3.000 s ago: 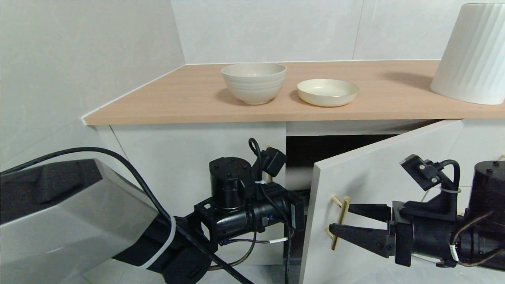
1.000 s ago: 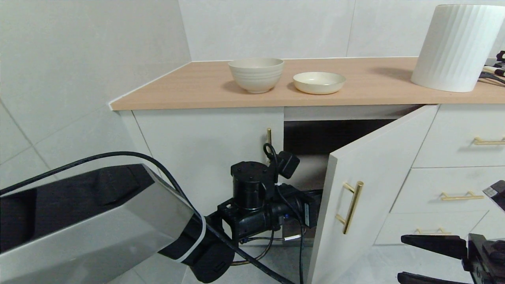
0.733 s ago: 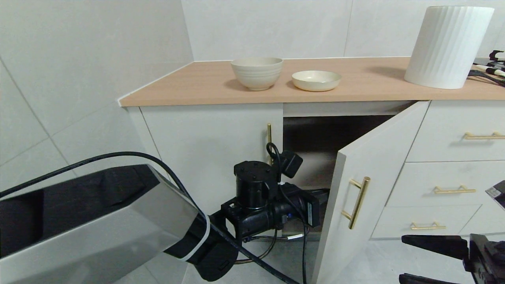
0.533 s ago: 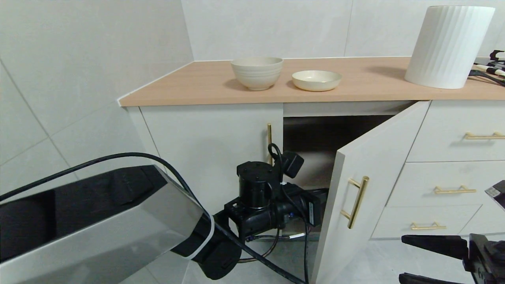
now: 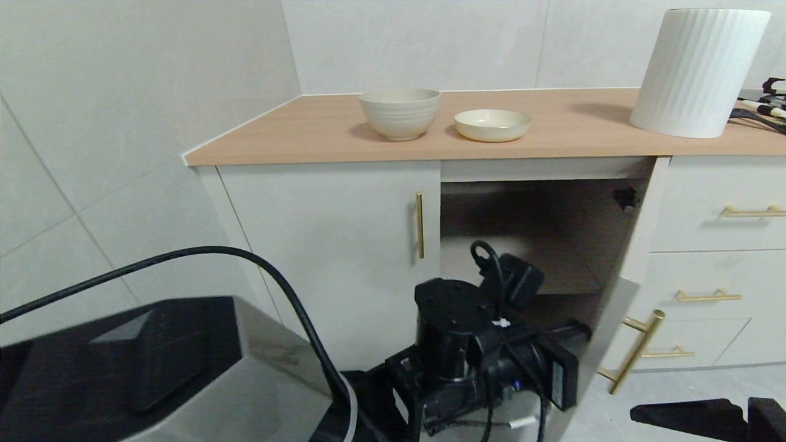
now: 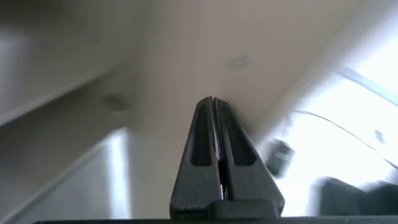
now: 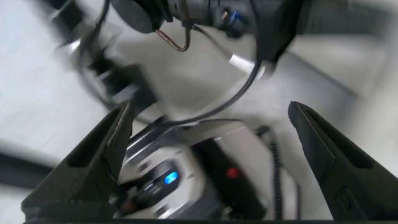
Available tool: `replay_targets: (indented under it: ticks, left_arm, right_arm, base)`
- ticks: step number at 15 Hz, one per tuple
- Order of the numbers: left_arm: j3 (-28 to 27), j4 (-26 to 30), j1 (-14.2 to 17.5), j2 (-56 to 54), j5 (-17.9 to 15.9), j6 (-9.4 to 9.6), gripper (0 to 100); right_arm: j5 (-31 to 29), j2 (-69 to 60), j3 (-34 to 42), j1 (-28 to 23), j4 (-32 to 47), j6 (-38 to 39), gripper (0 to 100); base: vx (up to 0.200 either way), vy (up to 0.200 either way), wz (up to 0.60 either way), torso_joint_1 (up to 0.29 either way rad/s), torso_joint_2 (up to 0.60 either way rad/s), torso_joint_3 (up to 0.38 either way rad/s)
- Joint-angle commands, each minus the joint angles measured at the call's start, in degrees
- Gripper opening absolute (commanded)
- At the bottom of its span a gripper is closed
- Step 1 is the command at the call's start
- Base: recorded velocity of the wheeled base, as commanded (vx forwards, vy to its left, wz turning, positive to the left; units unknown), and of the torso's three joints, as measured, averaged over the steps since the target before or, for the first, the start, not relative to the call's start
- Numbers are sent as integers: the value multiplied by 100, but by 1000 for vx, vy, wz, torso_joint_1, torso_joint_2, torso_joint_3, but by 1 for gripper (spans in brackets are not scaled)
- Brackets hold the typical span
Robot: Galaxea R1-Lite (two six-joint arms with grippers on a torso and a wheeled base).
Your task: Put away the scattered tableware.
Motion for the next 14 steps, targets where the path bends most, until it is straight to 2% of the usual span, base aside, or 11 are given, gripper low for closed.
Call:
replay_targets:
  ticks: [1, 2, 3, 5, 9, 11, 13, 14]
  left_arm:
    - [906, -15, -622, -1084, -916, -65, 0]
    - [1126, -7, -622, -1260, -1390, -82, 0]
    - [1108, -7, -419, -1234, -1364, -82, 0]
    - [941, 2, -6, -1075, -1030, -74, 0]
    - [924, 37, 767, -1163, -854, -82, 0]
    - [1143, 152, 1409, -1532, -731, -47, 0]
    - [1363, 907, 1971, -2288, -731, -38, 0]
    - [1442, 1531, 2296, -2798, -731, -30, 0]
  right_arm:
    - [82, -498, -104, 257, 131, -14, 100]
    - [100, -551, -148, 257, 140, -14, 100]
    - [100, -577, -166, 248, 140, -14, 100]
    - [91, -559, -175, 248, 140, -14, 100]
    - [74, -551, -184, 230, 131, -14, 100]
    - [30, -357, -307, 204, 158, -14, 100]
    - [-577, 223, -632, 72, 140, -14, 100]
    - [-999, 539, -895, 72, 140, -14, 100]
  base:
    - [0, 0, 0, 0, 0, 0]
    - [0, 0, 0, 0, 0, 0]
    - [0, 0, 0, 0, 0, 0]
    - [0, 0, 0, 0, 0, 0]
    - [0, 0, 0, 0, 0, 0]
    - [0, 0, 0, 0, 0, 0]
    - [0, 0, 0, 0, 0, 0]
    - [0, 0, 0, 0, 0, 0]
